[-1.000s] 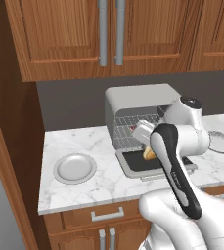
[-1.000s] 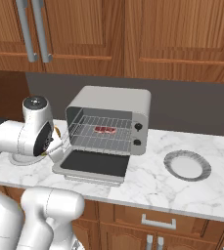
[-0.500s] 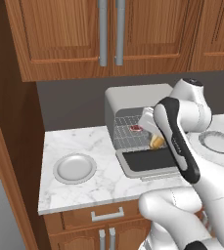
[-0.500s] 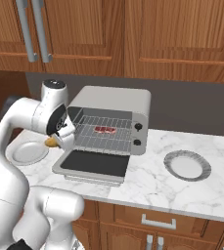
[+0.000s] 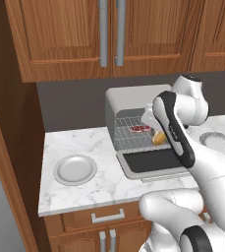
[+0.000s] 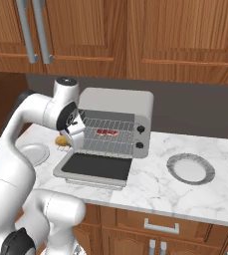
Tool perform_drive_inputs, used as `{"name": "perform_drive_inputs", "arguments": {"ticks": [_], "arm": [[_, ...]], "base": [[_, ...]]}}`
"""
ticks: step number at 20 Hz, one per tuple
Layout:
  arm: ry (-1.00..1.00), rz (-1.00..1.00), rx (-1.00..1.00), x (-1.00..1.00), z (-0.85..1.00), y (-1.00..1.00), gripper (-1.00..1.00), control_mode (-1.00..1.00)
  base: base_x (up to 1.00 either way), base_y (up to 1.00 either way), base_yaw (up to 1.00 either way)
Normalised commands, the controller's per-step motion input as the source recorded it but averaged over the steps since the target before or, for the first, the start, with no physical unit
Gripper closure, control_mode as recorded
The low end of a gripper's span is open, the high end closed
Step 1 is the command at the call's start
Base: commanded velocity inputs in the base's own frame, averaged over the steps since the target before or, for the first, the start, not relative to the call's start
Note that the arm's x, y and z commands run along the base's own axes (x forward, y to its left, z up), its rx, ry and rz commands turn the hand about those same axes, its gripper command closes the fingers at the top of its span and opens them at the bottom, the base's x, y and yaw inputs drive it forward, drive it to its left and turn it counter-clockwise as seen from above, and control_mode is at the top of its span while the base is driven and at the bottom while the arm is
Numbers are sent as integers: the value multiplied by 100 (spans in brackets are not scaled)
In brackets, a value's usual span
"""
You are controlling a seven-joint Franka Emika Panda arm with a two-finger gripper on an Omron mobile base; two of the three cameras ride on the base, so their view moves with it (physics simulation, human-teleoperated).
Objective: Open the toaster oven door. Place the hotdog bun on the top rack in the toaster oven and place the steak on the bottom rack.
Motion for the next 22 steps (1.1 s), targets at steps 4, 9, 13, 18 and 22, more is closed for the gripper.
{"name": "perform_drive_inputs", "arguments": {"ticks": [4, 9, 13, 18, 22], "arm": [[0, -11, 0, 27, -23, -2, 100, -100], [0, -9, -1, 31, -16, -9, 100, -100], [0, -10, -4, 39, -15, -12, 100, -100], [0, -10, -1, 32, -13, -12, 100, -100], [0, -12, 0, 20, -26, -5, 100, -100]], "base": [[0, 0, 0], [0, 0, 0], [0, 0, 0], [0, 0, 0], [0, 0, 0]]}}
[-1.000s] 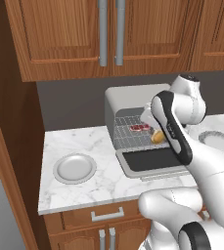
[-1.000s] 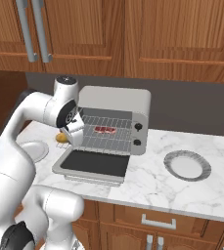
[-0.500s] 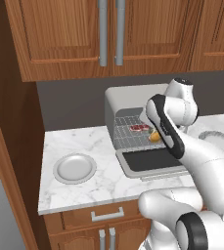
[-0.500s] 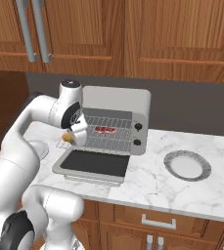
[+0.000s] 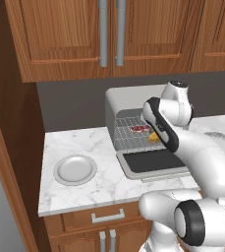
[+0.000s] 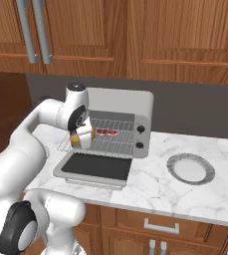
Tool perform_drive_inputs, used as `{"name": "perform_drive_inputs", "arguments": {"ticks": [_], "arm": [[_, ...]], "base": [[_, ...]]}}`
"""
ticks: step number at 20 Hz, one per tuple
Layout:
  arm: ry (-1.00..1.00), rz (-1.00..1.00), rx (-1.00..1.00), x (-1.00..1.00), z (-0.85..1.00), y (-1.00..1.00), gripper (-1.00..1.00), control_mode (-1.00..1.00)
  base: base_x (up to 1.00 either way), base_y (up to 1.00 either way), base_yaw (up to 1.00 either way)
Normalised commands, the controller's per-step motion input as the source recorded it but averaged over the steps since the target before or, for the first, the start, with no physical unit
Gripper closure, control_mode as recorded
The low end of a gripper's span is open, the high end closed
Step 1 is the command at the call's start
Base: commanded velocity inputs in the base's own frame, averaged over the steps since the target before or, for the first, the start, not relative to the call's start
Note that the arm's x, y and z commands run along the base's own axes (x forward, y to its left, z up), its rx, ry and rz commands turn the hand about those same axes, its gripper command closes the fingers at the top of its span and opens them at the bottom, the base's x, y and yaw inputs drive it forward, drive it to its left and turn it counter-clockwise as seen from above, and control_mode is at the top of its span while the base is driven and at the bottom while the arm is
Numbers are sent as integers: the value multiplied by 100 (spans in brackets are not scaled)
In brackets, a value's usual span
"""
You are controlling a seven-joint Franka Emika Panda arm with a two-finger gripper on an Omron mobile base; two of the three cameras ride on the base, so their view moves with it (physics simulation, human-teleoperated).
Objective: Open the toaster oven door. Place the hotdog bun on the top rack in the toaster oven and place the steak on the bottom rack.
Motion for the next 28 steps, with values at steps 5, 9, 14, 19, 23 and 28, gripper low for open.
{"name": "perform_drive_inputs", "arguments": {"ticks": [5, 9, 14, 19, 23, 28], "arm": [[0, -12, 0, 14, -27, 0, 100, -100], [0, -12, 0, 33, -10, 0, 100, -100], [2, -11, 0, 27, -10, -2, 100, -100], [6, -9, 0, 16, -21, 0, 100, -100], [4, -7, 0, 18, -17, 0, 100, -100], [4, -5, 0, 14, -6, -1, 100, -100]], "base": [[0, 0, 0], [0, 0, 0], [0, 0, 0], [0, 0, 0], [0, 0, 0], [0, 0, 0]]}}
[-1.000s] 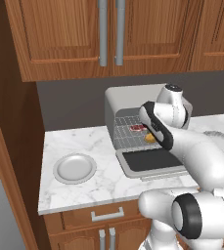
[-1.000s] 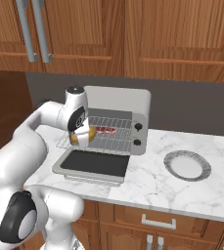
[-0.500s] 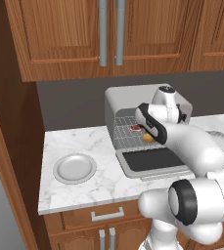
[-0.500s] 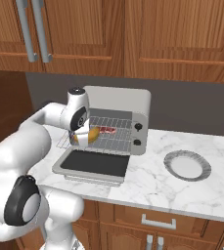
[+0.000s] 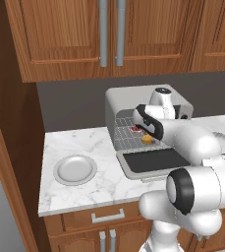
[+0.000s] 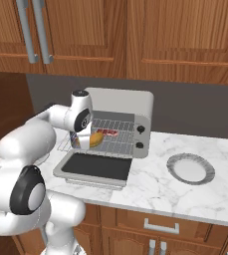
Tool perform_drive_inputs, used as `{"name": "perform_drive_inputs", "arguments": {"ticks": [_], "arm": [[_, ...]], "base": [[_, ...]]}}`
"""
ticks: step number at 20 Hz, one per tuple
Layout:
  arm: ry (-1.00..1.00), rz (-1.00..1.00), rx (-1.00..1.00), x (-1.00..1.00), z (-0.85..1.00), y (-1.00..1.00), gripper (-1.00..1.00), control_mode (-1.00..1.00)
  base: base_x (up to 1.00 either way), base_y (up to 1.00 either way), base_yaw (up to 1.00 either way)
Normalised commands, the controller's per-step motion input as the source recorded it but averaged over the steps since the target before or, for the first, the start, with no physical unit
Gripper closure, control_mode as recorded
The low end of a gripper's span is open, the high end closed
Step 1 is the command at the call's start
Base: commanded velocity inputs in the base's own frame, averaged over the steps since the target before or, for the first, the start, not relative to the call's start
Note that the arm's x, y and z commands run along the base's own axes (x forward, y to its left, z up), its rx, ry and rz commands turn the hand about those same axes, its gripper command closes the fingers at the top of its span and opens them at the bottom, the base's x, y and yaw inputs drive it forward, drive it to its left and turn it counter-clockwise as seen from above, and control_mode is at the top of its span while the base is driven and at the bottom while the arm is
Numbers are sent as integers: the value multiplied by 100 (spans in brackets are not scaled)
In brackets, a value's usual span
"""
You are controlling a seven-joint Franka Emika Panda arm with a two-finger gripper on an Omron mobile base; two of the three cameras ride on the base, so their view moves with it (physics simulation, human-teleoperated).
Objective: Open the toaster oven door. Place the hotdog bun on the top rack in the toaster oven and place the steak on the bottom rack.
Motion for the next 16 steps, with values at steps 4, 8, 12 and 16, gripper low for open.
{"name": "perform_drive_inputs", "arguments": {"ticks": [4, 8, 12, 16], "arm": [[6, -5, 0, 4, -11, -2, 100, -100], [10, -5, 0, 0, -18, 0, 100, -100], [6, -7, 0, 9, -13, 0, 100, -100], [3, -8, 0, 9, -10, 0, 100, -100]], "base": [[0, 0, 0], [0, 0, 0], [0, 0, 0], [0, 0, 0]]}}
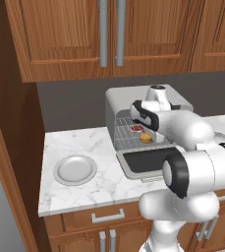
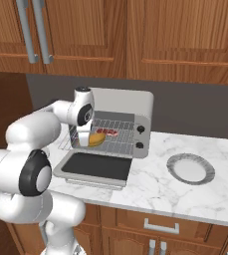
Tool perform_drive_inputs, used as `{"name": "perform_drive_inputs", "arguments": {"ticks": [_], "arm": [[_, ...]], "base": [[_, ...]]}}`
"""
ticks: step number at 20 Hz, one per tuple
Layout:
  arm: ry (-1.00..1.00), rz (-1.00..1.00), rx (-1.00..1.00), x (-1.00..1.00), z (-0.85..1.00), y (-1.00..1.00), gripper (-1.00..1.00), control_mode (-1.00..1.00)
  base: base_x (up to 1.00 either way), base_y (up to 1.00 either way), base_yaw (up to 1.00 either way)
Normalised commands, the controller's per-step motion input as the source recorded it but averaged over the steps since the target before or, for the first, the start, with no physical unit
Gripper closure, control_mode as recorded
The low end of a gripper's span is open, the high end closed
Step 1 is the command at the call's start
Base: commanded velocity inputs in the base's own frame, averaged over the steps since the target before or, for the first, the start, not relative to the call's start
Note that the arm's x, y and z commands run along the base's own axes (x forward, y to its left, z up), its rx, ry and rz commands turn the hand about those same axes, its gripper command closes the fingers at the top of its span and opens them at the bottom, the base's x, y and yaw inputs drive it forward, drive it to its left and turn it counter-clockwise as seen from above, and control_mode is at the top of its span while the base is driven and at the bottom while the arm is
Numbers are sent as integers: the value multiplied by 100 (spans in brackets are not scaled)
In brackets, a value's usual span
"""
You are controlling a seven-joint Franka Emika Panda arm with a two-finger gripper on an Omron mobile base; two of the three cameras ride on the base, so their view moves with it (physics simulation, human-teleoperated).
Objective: Open the toaster oven door. Place the hotdog bun on the top rack in the toaster oven and place the steak on the bottom rack.
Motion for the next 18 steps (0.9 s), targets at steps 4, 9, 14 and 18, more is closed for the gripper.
{"name": "perform_drive_inputs", "arguments": {"ticks": [4, 9, 14, 18], "arm": [[4, -8, 0, 0, -14, 0, 100, -100], [1, -7, 0, -6, -12, 0, -100, -100], [0, -5, 0, 0, -1, -1, -100, -100], [0, -4, 0, 0, 0, -5, -100, -100]], "base": [[0, 0, 0], [0, 0, 0], [0, 0, 0], [0, 0, 0]]}}
